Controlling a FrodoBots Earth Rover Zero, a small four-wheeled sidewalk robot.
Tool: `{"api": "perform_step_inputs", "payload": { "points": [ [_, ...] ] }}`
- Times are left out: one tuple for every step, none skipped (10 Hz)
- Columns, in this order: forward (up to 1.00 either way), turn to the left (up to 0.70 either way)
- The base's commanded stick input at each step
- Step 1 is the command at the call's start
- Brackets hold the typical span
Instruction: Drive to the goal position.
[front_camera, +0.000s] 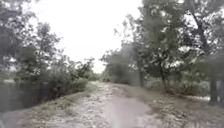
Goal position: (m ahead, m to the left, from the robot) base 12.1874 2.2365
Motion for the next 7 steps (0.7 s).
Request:
{"api": "perform_step_inputs", "payload": {
  "points": [
    [0.85,0.0],
    [0.85,0.0],
    [0.85,0.0],
    [0.85,0.0],
    [0.85,0.0],
    [0.85,0.0],
    [0.85,0.0]
  ]
}}
